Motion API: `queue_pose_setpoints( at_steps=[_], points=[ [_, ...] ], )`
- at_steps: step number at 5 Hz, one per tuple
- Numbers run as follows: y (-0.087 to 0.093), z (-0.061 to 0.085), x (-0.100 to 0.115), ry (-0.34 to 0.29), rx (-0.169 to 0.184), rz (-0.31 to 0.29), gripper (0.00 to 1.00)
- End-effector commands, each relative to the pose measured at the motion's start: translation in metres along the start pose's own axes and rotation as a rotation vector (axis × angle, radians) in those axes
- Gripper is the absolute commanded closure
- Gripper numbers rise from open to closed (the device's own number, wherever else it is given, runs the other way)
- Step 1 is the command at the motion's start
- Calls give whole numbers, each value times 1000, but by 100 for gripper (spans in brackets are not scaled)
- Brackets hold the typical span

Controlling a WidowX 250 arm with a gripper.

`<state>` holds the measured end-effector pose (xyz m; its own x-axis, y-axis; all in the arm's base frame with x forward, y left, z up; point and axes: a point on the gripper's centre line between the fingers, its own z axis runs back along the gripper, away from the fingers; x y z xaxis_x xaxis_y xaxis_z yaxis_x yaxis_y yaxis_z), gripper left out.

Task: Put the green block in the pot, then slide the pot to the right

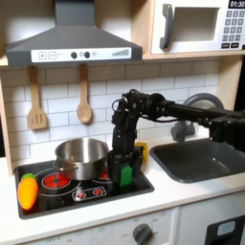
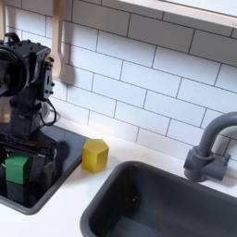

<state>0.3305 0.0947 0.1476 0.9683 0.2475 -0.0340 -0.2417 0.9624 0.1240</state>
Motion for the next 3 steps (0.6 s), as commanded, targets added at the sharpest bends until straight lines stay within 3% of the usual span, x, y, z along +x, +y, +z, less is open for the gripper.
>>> queue_pose_setpoints(
  at_steps=[1, 3],
  points=[
    [2, -6, -5, 20, 4, 0, 0],
    [-2, -9, -5, 31, 1, -8, 0]
  ],
)
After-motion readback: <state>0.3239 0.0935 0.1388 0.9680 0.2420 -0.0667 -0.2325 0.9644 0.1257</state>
